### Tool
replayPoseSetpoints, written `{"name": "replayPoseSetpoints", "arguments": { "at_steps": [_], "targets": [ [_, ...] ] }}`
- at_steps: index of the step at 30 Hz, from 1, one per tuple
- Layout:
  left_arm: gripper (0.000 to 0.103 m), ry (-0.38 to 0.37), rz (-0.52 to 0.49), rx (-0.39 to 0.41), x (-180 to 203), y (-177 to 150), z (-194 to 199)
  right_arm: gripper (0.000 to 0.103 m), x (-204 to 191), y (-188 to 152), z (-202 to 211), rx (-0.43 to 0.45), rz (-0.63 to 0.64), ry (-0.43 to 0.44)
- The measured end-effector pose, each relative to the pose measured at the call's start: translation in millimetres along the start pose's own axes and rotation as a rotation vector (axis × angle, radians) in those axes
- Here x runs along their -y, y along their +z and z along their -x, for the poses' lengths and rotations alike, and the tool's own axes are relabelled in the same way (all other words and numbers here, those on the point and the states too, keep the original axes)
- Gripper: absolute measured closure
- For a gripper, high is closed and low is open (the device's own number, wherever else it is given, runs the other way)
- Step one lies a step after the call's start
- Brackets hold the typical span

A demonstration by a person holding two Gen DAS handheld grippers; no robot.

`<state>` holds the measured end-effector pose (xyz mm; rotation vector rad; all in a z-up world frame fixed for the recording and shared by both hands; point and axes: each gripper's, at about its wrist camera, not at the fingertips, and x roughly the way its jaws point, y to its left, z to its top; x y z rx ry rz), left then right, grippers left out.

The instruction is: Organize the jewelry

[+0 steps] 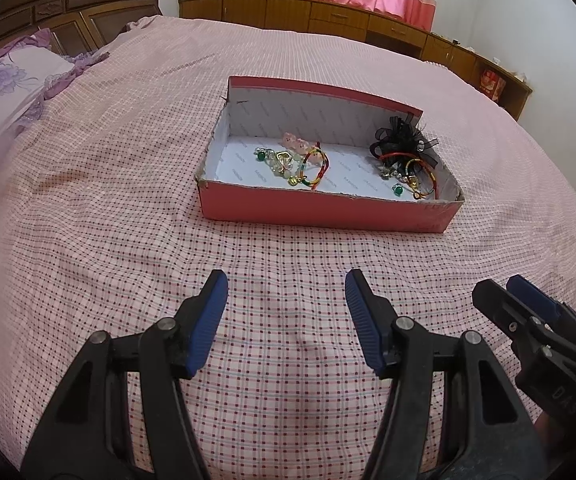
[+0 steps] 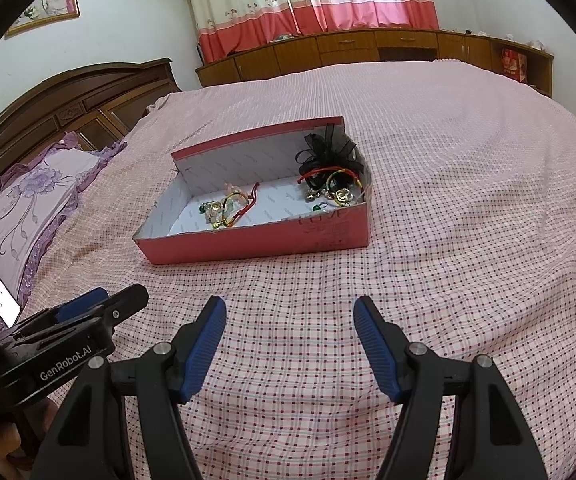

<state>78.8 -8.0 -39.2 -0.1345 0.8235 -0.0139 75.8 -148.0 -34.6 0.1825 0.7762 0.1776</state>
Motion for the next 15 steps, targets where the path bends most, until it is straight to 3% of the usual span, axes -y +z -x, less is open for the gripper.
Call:
{"name": "replayPoseSetpoints", "arguments": {
  "at_steps": [15],
  "targets": [
    [0.050,0.007,0.000,-0.011,0.0,-0.6,-7.4,0.034,3.4,-0.9,-8.3,-0.018,-0.006,0.002]
  ]
}}
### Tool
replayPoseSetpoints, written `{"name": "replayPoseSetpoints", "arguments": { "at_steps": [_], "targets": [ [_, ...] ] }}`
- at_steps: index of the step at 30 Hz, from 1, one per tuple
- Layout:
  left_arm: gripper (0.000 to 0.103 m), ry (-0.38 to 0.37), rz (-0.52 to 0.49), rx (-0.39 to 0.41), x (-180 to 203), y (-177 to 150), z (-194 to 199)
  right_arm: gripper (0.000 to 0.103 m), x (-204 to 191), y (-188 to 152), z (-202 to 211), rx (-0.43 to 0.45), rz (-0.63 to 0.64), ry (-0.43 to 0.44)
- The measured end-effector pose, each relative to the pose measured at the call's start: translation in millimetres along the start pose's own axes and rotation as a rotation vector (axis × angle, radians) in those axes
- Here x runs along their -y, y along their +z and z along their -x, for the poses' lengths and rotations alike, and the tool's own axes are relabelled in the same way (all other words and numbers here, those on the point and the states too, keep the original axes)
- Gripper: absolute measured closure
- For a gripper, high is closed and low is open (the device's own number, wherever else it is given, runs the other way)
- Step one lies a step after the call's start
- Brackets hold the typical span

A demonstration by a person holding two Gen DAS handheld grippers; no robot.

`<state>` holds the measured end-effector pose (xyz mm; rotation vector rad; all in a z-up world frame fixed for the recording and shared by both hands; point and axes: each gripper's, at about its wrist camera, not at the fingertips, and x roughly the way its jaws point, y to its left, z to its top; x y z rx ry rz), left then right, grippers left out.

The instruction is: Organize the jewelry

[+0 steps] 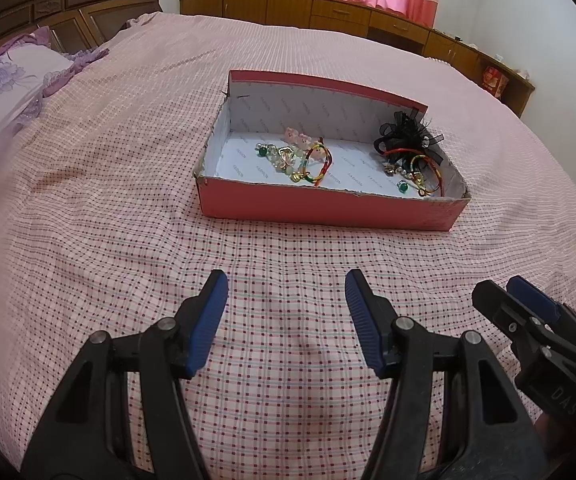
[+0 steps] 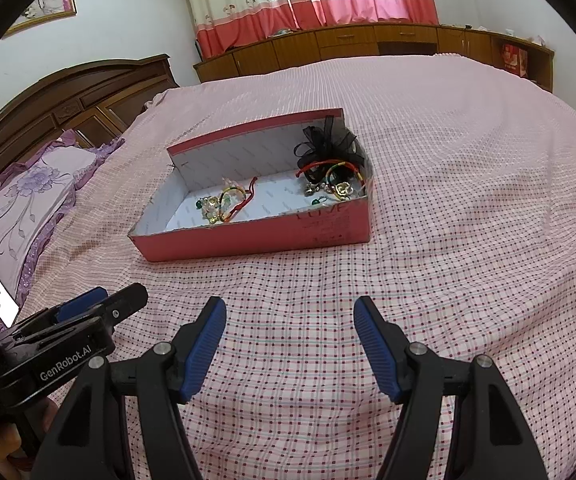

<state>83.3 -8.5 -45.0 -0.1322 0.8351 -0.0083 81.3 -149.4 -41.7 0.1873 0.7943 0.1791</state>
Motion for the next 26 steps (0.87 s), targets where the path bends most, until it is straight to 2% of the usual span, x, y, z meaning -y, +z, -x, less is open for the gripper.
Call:
{"name": "replayPoseSetpoints", "arguments": {
  "at_steps": [26],
  "targets": [
    [0.050,-0.002,-0.005,-0.011,0.5,-0.6,-5.3,0.034,1.3,-0.6,-3.4,-0.006,-0.004,0.002]
  ]
}}
